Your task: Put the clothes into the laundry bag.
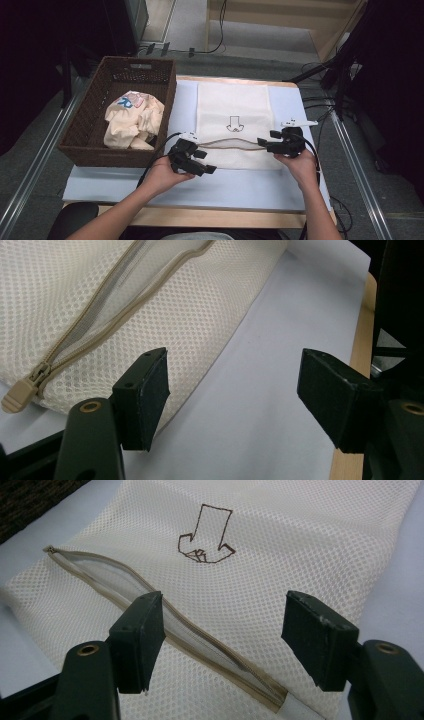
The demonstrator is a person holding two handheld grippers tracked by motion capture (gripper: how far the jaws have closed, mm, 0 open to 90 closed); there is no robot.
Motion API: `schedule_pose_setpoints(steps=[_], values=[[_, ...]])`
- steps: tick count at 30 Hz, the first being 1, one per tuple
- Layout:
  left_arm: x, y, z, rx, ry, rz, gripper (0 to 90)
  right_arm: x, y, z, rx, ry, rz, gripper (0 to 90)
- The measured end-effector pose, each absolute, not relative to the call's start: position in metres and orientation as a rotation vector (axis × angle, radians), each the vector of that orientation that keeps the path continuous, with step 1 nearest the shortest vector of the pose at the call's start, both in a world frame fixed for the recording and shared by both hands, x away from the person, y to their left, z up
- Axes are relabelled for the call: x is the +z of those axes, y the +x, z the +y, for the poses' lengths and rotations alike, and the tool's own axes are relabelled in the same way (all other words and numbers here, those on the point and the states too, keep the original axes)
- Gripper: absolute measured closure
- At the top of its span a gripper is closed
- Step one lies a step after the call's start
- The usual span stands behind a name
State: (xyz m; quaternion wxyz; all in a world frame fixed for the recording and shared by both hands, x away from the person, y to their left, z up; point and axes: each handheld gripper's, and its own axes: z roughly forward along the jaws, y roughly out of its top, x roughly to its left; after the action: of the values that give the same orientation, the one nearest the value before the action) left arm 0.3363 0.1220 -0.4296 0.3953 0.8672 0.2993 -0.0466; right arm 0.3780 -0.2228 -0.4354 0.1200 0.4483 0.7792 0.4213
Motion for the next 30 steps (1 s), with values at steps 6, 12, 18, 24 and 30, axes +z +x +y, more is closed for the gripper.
schedule_pose_setpoints(steps=[6, 12, 18, 24, 30], values=[[-0.4281, 0.3354, 0.1232, -0.118, 2.206, 0.755, 32.7, -0.4357, 0.3755, -0.2204, 1.181, 1.261, 2.329, 49.3], [-0.4275, 0.335, 0.1222, -0.17, 2.209, 0.768, 35.3, -0.4382, 0.3744, -0.2198, 1.2, 1.281, 2.34, 51.8], [-0.4268, 0.3326, 0.1212, -0.172, 2.218, 0.743, 37.7, -0.4376, 0.3758, -0.2201, 1.162, 1.291, 2.344, 49.8], [-0.4249, 0.3302, 0.1202, -0.148, 2.22, 0.719, 43.1, -0.4377, 0.3765, -0.2216, 1.147, 1.317, 2.318, 45.6], [-0.4246, 0.3337, 0.1213, -0.196, 2.213, 0.758, 35.9, -0.4372, 0.3763, -0.2207, 1.122, 1.314, 2.312, 44.8]])
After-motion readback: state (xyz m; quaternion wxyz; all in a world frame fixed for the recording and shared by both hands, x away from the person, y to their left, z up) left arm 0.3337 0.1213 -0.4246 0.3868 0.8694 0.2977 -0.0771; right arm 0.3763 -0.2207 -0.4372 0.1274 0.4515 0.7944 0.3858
